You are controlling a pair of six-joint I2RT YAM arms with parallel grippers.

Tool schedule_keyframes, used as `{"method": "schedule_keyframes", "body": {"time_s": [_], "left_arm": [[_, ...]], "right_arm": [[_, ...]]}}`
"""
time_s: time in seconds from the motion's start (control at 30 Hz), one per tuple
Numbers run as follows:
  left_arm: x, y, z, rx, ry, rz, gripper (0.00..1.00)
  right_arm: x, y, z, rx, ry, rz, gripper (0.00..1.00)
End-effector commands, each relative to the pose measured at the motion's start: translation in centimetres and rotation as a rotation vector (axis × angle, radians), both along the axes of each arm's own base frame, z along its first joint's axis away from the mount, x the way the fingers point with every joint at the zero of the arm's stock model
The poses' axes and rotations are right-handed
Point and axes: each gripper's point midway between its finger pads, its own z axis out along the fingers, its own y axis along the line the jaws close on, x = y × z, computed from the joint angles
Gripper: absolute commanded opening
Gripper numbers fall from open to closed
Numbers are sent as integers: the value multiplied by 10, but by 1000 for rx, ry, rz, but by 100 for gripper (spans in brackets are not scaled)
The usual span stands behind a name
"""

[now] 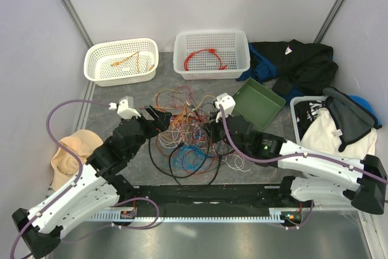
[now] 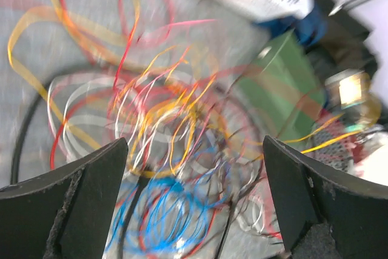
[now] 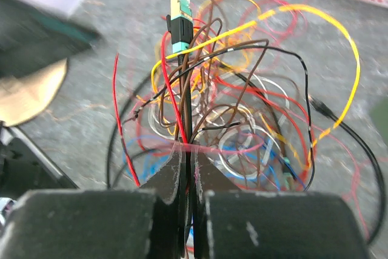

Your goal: Untangle the cables

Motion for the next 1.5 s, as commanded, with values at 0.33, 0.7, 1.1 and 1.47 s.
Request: {"method": "schedule_keyframes", "body": {"time_s": [0.33,0.7,1.1,1.47], "left_arm": [[20,-30,54,104,-292,-172,89],[35,-69,17,198,-221,-320,81],[36,-101,28,119,-402,-436,80],[60,-125,31,133,-424,-450,61]], "right_arm": [[-7,-26,-3,3,14,-57,0],[-13,-35,34,77,-7,-54,0],[-21,-40,48,125,5,-35,0],[-26,-42,50,135,9,-20,0]]}}
